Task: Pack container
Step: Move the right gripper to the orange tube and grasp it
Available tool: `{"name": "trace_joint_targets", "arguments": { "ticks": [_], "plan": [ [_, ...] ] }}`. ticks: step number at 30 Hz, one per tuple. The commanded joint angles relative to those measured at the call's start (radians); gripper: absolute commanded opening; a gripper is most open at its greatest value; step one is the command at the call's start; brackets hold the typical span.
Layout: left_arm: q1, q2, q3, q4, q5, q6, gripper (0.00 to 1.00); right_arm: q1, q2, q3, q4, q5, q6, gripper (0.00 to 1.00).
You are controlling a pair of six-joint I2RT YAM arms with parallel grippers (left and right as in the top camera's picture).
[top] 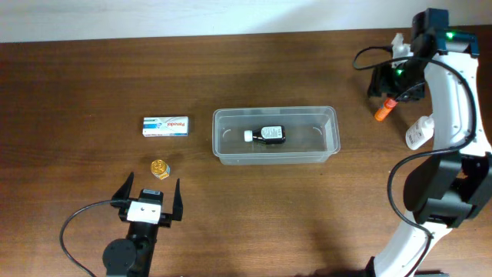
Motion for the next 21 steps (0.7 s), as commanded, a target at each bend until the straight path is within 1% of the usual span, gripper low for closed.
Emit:
{"name": "trace_joint_targets", "arguments": {
  "ticks": [1,4,9,21],
  "plan": [
    [-0.004,-0.005,-0.004,-0.002,0.014,0.016,0.99,-0.031,0.014,0.003,0.034,0.002,-0.013,0.6],
    [-0.004,-0.005,-0.004,-0.002,0.014,0.016,0.99,-0.037,0.014,0.003,0.066,0.011,-0.013,0.61],
    [-0.004,-0.005,-0.004,-0.002,0.014,0.016,0.99,-0.037,0.019,0.002,0.11,0.137,0.029,0.59],
    [-0.004,-0.005,-0.004,-0.002,0.014,0.016,0.99,-0.042,0.094,-0.011,0.109,0.142,0.03,0.59]
  ]
}}
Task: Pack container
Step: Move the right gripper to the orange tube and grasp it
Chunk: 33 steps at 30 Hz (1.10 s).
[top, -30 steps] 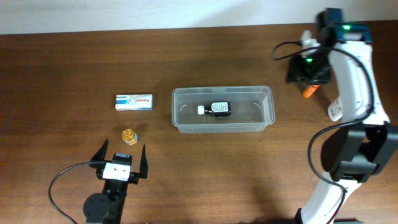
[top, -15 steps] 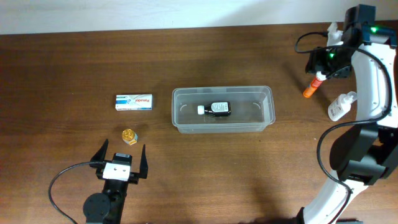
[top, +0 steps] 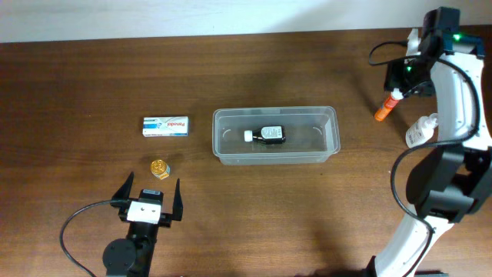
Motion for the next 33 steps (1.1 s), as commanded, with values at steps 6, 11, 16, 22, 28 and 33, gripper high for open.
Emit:
{"name": "trace_joint_targets", "arguments": {
  "ticks": [6,11,16,22,28,33],
  "plan": [
    [-0.004,-0.005,-0.004,-0.002,0.014,0.016,0.99,-0.014,0.057,-0.011,0.002,0.019,0.024,0.55],
    [-0.004,-0.005,-0.004,-0.002,0.014,0.016,0.99,-0.018,0.058,-0.011,0.002,0.019,0.024,0.49],
    [-0.004,-0.005,-0.004,-0.002,0.014,0.016,0.99,-0.021,0.058,-0.011,-0.004,0.018,0.024,0.39],
    [-0.004,-0.005,-0.004,-0.002,0.014,0.016,0.99,-0.021,0.058,-0.011,-0.008,0.019,0.023,0.33],
    [-0.004,-0.005,-0.004,-0.002,0.014,0.016,0.99,-0.022,0.058,-0.011,-0.006,0.019,0.023,0.28],
    [-0.004,-0.005,-0.004,-0.002,0.014,0.016,0.99,-0.022,0.058,-0.011,-0.008,0.019,0.023,0.26]
  ]
}}
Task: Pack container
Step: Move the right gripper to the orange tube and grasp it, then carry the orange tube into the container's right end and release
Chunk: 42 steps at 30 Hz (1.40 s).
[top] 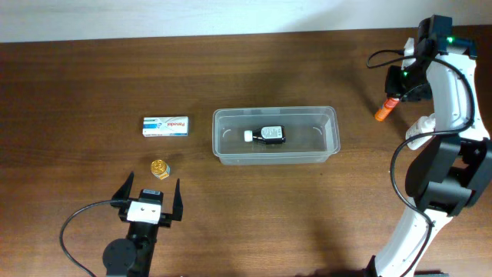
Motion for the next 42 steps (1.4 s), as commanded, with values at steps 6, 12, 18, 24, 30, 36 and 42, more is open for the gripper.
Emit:
{"name": "trace_joint_targets", "arguments": {
  "ticks": [6,12,18,24,30,36,42],
  "plan": [
    [-0.004,-0.005,-0.004,-0.002,0.014,0.016,0.99,-0.009,0.006,-0.004,-0.005,0.016,0.001,0.26],
    [-0.004,-0.005,-0.004,-0.002,0.014,0.016,0.99,-0.009,0.005,-0.004,-0.008,0.015,-0.003,0.25],
    [-0.004,-0.005,-0.004,-0.002,0.014,0.016,0.99,-0.009,0.005,-0.004,-0.011,0.016,-0.01,0.2],
    [-0.004,-0.005,-0.004,-0.002,0.014,0.016,0.99,-0.009,0.005,-0.004,-0.013,0.015,-0.01,0.19],
    [-0.004,-0.005,-0.004,-0.002,0.014,0.016,1.0,-0.008,-0.014,0.021,-0.039,-0.002,-0.011,0.2],
    [-0.004,-0.005,-0.004,-0.002,0.014,0.016,0.99,-0.008,-0.054,0.108,-0.106,-0.152,-0.022,0.19],
    [-0.004,-0.005,-0.004,-0.002,0.014,0.016,0.99,-0.008,-0.107,0.18,-0.187,-0.201,-0.022,0.2]
  ]
}}
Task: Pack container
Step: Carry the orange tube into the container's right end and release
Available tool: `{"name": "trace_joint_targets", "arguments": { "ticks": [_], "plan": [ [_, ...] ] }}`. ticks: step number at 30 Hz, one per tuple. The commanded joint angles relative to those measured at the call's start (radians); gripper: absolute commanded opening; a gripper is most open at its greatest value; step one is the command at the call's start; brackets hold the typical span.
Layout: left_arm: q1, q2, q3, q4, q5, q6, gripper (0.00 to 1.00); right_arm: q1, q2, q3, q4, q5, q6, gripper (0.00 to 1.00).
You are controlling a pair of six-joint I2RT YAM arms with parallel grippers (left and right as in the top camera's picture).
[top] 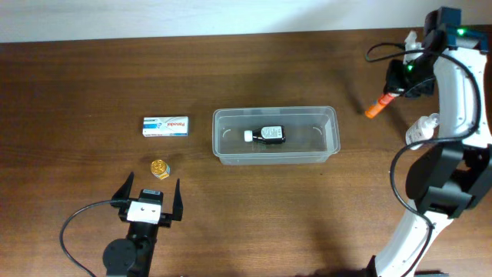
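Observation:
A clear plastic container (330, 115) stands mid-table with a small dark bottle (269, 135) lying inside. At the far right my right gripper (393, 91) is shut on the upper end of an orange tube (373, 109), which slants down to the left. A white bottle (419, 131) lies partly behind the right arm. On the left are a blue-and-white box (166, 126) and a small gold jar (160, 167). My left gripper (148, 192) rests open near the front edge, just below the jar, holding nothing.
The right arm's column and cable (430, 185) fill the right edge of the table. A pale wall runs along the far edge (192, 19). Bare wood lies between the container and the orange tube.
The orange tube has shifted a little to the left and now slants more, its upper end at my right gripper. The left arm and the other objects have not moved.
My right gripper was first above and to the left of the orange tube lying at the right. It then stood over the tube's upper end, and stayed there lower down. Now the tube has moved left with the gripper on it.

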Motion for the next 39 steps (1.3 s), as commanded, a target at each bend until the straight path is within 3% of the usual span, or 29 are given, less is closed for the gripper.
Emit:
{"name": "trace_joint_targets", "arguments": {
  "ticks": [1,10,21,39],
  "plan": [
    [-0.004,-0.005,-0.004,-0.002,0.014,0.016,0.99,-0.007,-0.093,0.076,-0.055,-0.075,-0.01,0.2],
    [-0.004,-0.005,-0.004,-0.002,0.014,0.016,0.99,0.037,-0.215,0.145,-0.225,-0.151,-0.045,0.2],
    [-0.004,-0.005,-0.004,-0.002,0.014,0.016,0.99,0.269,-0.296,0.129,-0.301,-0.023,-0.058,0.2],
    [-0.004,-0.005,-0.004,-0.002,0.014,0.016,0.99,0.386,-0.291,-0.225,-0.039,-0.013,-0.032,0.21]
  ]
}}
